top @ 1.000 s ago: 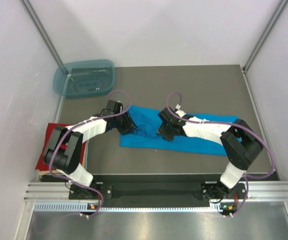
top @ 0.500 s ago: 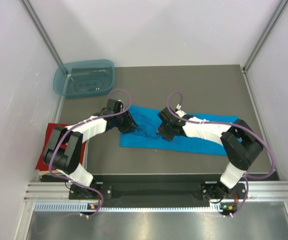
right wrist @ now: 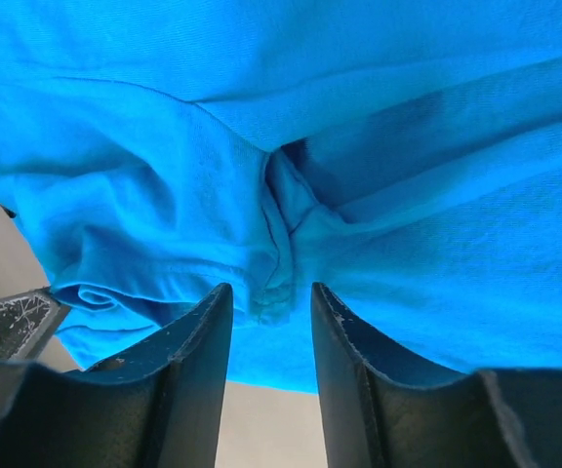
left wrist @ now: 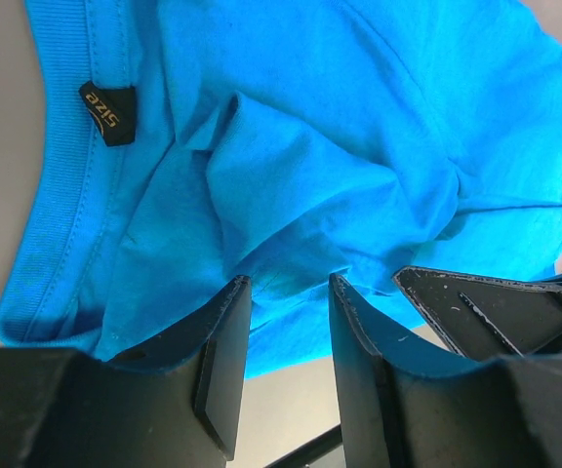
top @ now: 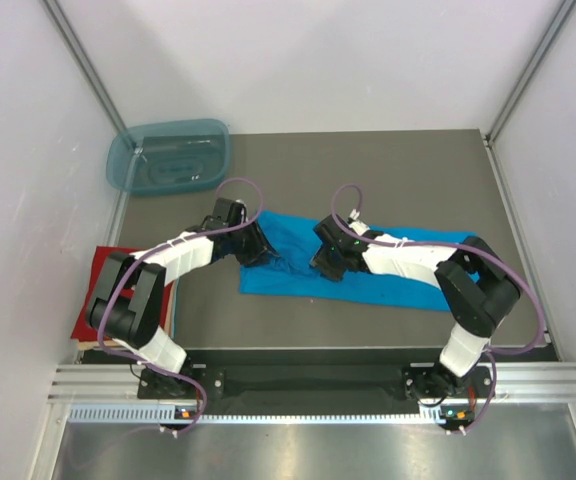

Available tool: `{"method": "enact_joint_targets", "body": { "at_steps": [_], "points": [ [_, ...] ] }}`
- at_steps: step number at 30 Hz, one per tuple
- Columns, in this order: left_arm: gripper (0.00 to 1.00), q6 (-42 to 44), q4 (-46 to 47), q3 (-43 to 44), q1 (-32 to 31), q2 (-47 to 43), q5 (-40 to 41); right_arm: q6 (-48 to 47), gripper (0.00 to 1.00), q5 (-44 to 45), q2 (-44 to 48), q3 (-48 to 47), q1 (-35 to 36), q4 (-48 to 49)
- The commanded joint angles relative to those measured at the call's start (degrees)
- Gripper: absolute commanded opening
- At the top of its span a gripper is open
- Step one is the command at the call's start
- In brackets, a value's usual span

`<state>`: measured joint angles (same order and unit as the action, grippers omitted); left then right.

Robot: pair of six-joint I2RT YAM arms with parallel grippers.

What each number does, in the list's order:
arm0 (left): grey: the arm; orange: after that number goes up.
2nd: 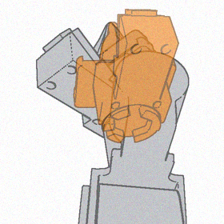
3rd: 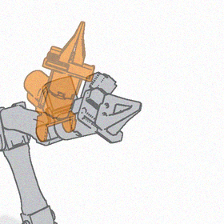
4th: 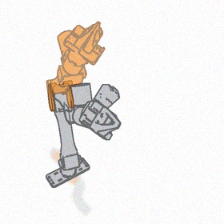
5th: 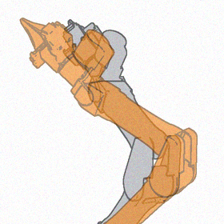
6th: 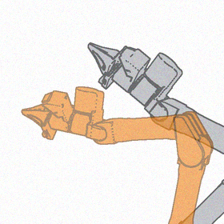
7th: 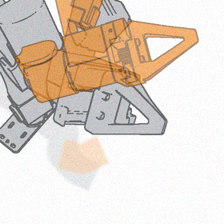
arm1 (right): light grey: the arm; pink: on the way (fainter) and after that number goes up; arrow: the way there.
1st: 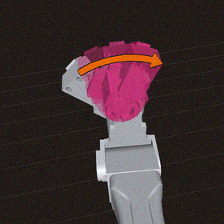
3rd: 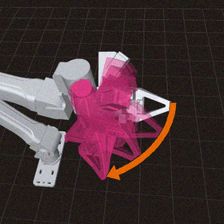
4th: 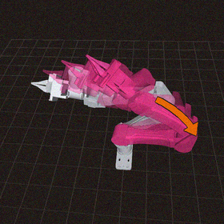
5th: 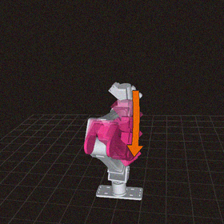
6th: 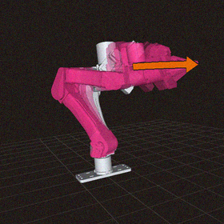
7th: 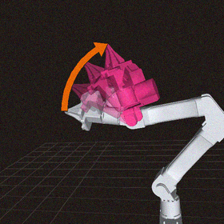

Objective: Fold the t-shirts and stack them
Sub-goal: Fold the tshirt

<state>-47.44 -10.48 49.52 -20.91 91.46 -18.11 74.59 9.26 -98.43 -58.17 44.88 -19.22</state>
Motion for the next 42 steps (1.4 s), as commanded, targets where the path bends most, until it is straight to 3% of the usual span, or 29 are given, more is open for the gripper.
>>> {"method": "enact_joint_targets", "body": {
  "at_steps": [1,5,13,21,29,42],
  "points": [
    [0.42,1.03,1.43,1.02,-0.28,-1.64,0.35,1.0,0.38,-0.29,-0.62,-0.28,0.64,1.29],
    [0.42,1.82,0.47,1.28,-0.28,-2.34,0.88,0.91,0.0,-0.64,0.43,1.04,0.56,3.4],
    [0.44,9.47,-14.04,5.77,0.95,-8.13,7.39,-0.41,0.0,2.7,6.41,4.03,0.38,3.05],
    [0.41,2.71,-5.17,-4.25,1.13,-9.82,-3.06,-0.76,0.0,3.13,7.47,7.55,0.29,6.39],
    [0.39,0.07,-0.95,-4.43,1.13,-6.56,-3.51,-1.64,0.0,4.46,8.78,8.69,0.29,6.92],
    [0.38,4.73,4.23,-3.54,1.48,-2.87,-2.01,-2.43,0.0,3.75,8.34,7.9,0.2,7.09]
  ]
}}
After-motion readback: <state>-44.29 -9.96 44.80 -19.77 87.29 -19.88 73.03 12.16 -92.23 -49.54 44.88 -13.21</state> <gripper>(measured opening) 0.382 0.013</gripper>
